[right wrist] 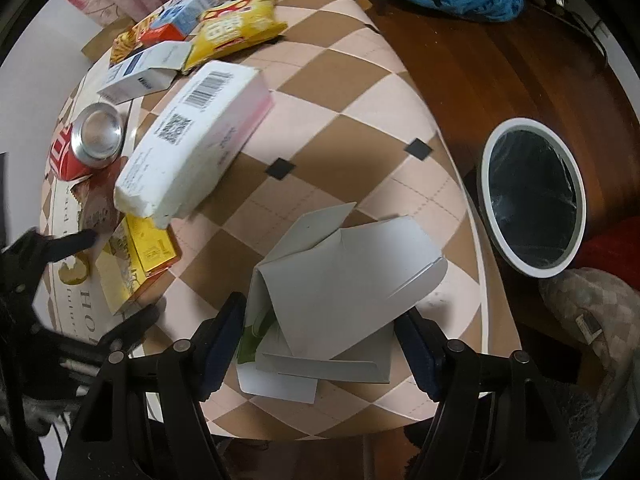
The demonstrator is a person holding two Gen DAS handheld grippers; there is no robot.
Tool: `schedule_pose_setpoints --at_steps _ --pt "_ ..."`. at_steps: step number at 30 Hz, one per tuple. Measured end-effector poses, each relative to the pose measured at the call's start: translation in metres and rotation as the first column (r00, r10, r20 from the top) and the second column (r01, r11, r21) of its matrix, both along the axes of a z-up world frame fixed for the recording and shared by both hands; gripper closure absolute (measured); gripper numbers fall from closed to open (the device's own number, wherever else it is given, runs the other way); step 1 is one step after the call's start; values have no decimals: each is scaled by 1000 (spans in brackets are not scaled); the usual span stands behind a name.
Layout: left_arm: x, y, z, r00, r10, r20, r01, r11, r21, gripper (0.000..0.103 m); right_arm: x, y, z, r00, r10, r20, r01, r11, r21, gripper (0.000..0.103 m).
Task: Collect trash
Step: 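Move left tool toward yellow box while right tool reaches white paper pile, then grasp yellow box with left tool while right tool grasps white paper pile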
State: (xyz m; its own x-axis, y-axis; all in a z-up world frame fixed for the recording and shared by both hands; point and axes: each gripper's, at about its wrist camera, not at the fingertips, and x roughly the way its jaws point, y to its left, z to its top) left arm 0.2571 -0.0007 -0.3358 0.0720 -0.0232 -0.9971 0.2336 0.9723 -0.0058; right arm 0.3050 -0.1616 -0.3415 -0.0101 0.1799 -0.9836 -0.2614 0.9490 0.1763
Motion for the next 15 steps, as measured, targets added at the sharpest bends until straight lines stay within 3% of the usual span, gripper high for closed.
schedule_pose_setpoints --at_steps 3,6,10,12,15 --pt "6 7 1 999 42 0 -42 999 -11 32 4 -9 -6 1000 -18 -21 18 1000 14 28" --pt "4 24 0 991 130 -27 -130 991 -34 34 2 -18 -8 1000 -13 -20 13 1000 13 28" --pt "-14 32 -3 951 298 -84 -306 946 -105 34 10 -5 -10 999 10 -33 -10 1000 11 28" --pt "-17 32 -4 949 311 -58 -316 943 -109 34 8 -4 -11 999 21 -43 -20 1000 10 27" --pt "-27 23 -11 966 260 1 -260 965 -21 34 11 3 -13 999 31 -44 -31 1000 -1 25"
